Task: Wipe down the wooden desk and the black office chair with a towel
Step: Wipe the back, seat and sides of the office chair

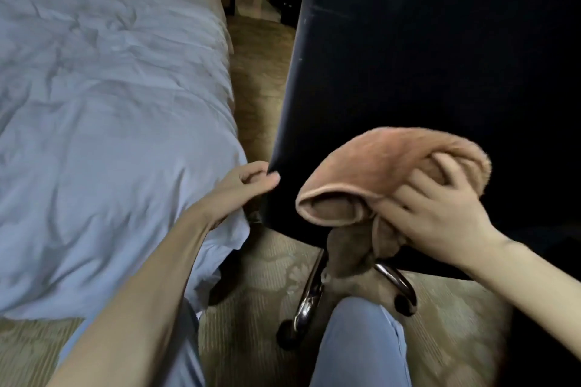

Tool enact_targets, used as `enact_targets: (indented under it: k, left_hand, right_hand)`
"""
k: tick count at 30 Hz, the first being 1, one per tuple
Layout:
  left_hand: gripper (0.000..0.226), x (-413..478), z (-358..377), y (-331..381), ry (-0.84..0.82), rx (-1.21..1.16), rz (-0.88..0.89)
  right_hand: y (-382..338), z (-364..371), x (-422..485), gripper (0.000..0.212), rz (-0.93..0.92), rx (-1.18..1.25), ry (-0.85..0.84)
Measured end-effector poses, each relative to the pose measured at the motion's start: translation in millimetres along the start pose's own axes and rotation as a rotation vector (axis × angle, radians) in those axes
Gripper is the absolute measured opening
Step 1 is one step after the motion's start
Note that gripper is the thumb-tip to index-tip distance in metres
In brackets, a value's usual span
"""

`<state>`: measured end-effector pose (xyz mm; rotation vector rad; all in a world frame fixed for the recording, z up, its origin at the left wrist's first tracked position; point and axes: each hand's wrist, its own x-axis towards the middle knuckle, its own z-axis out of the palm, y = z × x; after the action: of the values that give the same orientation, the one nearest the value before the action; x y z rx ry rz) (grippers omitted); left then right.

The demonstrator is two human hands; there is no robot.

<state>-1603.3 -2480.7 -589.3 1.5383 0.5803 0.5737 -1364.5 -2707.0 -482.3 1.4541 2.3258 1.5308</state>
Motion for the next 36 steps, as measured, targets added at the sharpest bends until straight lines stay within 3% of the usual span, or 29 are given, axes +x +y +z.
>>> enact_targets:
  k: [4,6,7,9,10,12,14,17,19,20,23,26,27,29,33,35,36]
  left_hand:
    - [0.067,-6.1,20.5,4.1,0.080,0.193,0.222]
    - [0.058,-8.6,28.6,6.5,0.101,0.238,0.271]
    - [0.056,-9.6,26.8,6.6,0.113,0.256,0.280]
    - [0.060,-7.8,22.8,-0.2,0.155,0.269,0.316]
    - [0.061,-5.7,20.6,-4.4,0.170,0.251,0.320]
    - [0.061,-0.8,14.4,-7.5,0.181,0.219,0.303]
    - [0.069,5.8,8.3,-11.1,0.179,0.173,0.312]
    - [0.072,12.8,1.8,-18.6,0.252,0.114,0.333]
    - [0.054,14.7,1.0,-23.2,0.296,0.099,0.322]
    - [0.042,15.7,2.0,-24.1,0.332,0.085,0.314]
    - [0.031,18.3,10.9,-23.5,0.436,0.038,0.312]
    - [0.022,26.9,14.7,-29.2,0.492,-0.033,0.323]
    - [0.022,30.9,14.5,-31.5,0.517,-0.058,0.328]
    - [0.021,40.4,13.3,-35.0,0.554,-0.124,0.315]
    - [0.027,61.8,10.0,-45.2,0.603,-0.101,0.211]
    - [0.048,69.9,13.7,-49.5,0.621,-0.062,0.167]
    - [0.054,74.2,16.7,-51.4,0.629,-0.067,0.154]
  right_hand:
    - [-33.5,28.6,-13.4,0.026,0.320,-0.008,0.055]
    - [-81.3,46.5,-11.7,0.037,0.547,0.142,-0.121]
    - [-107.5,52.4,-9.1,0.043,0.566,0.218,-0.271]
    - [-155.3,72.0,-22.8,0.036,0.290,0.238,-0.468]
    - [-167.5,77.4,-27.8,0.025,0.135,0.234,-0.477]
    - [-159.6,78.8,-30.1,0.013,0.023,0.261,-0.469]
    - [-132.6,69.8,-43.0,0.013,0.042,0.198,-0.345]
    - [-57.0,37.5,-56.3,0.036,0.342,0.149,0.152]
    - [-10.7,18.7,-52.8,0.023,0.438,0.030,0.255]
    - [1.3,13.2,-46.8,0.017,0.475,-0.015,0.261]
    - [-8.8,26.5,-30.3,0.029,0.609,0.021,0.189]
    - [-72.0,58.7,-15.6,0.041,0.922,0.244,-0.134]
    - [-96.0,69.6,-11.4,0.042,0.966,0.369,-0.106]
    - [-138.5,86.7,-3.8,0.041,0.830,0.529,-0.225]
    - [-187.5,111.7,-10.4,0.026,0.265,0.568,-0.482]
    - [-185.1,100.1,-15.0,0.025,0.174,0.595,-0.505]
    - [-176.9,89.1,-17.9,0.020,0.171,0.558,-0.420]
